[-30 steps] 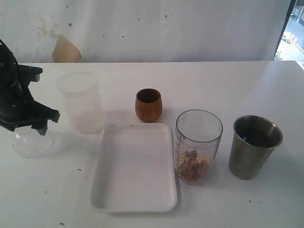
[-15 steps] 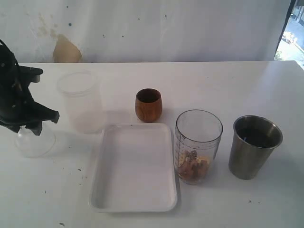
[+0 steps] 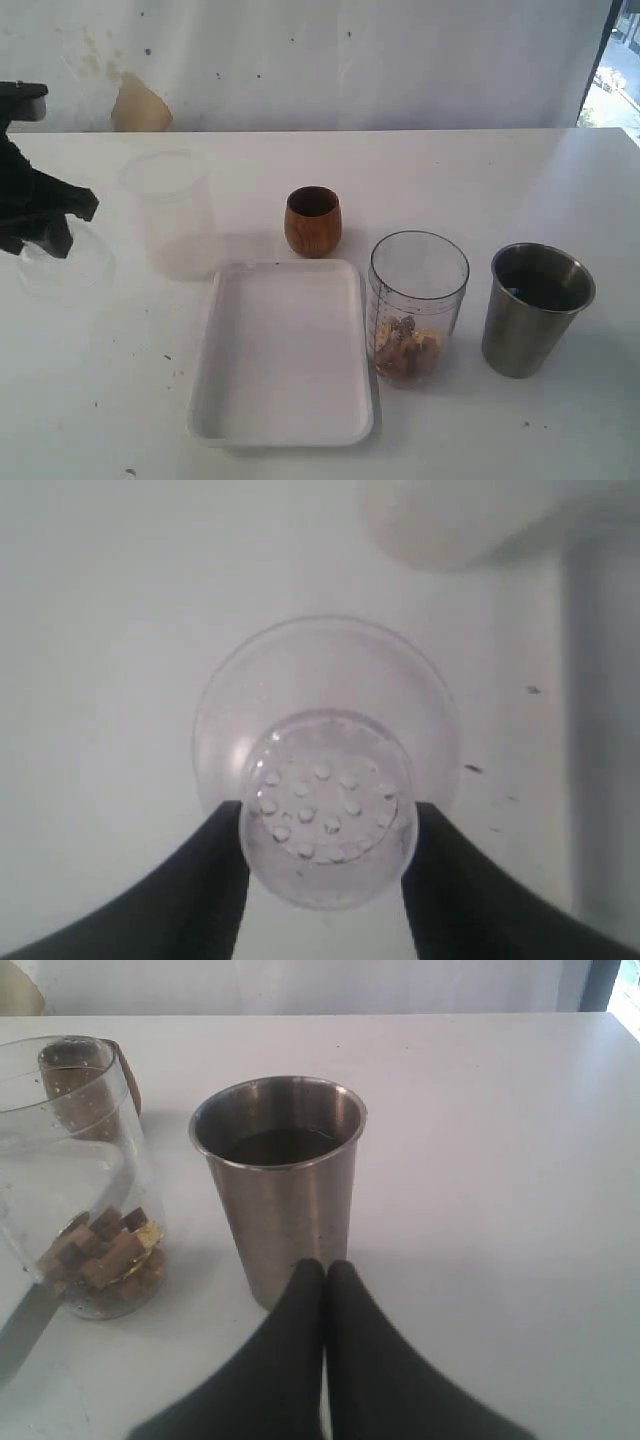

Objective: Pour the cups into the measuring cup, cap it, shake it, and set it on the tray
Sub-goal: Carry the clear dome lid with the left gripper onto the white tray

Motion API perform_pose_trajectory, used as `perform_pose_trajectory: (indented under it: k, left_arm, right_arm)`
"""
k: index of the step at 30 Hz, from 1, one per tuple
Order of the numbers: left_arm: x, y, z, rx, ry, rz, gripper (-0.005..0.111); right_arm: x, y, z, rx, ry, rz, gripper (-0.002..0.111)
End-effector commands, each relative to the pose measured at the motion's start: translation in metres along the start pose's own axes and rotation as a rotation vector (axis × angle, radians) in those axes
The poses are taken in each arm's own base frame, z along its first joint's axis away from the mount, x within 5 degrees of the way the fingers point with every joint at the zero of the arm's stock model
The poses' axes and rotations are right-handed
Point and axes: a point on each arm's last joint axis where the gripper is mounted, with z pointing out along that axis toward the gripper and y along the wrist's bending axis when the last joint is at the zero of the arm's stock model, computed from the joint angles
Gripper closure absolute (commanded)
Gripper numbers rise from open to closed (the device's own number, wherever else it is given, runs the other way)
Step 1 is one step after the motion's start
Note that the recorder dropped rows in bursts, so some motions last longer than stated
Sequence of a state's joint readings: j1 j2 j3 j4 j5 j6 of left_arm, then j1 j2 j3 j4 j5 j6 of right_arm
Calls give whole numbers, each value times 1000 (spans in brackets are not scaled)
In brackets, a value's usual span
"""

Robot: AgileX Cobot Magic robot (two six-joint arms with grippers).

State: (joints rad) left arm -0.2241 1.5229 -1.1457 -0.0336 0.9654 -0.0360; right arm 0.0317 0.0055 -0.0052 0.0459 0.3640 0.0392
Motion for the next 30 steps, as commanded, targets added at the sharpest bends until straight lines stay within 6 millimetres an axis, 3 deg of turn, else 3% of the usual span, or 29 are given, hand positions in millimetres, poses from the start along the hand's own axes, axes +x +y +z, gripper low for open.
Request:
perform_pose_trajectory:
  k: [1, 6, 10, 16, 21, 22, 27, 30]
  left_arm:
    - [8, -35, -24, 217, -48, 75, 107]
    - [14, -85, -29, 324, -124, 182, 107]
    - [23, -131, -11, 373, -216, 279, 107]
    - [23, -145, 41, 339, -146, 291, 107]
    - [24, -146, 62, 313, -92, 346, 106]
    - [24, -146, 64, 312, -88, 346, 103]
    - [24, -146, 66, 310, -85, 345, 59]
    - [23, -146, 63, 312, -98, 345, 45]
  right_arm:
    - [0, 0, 0, 2, -14, -1, 108]
    - [0, 0, 0, 2, -14, -1, 108]
    - [0, 0, 0, 2, -14, -1, 108]
    - [0, 0, 0, 2, -14, -1, 108]
    - [0, 0, 0, 2, -14, -1, 108]
    - [0, 0, 0, 2, -14, -1, 108]
    - [0, 0, 0, 2, -14, -1, 108]
    - [0, 0, 0, 2, -14, -1, 108]
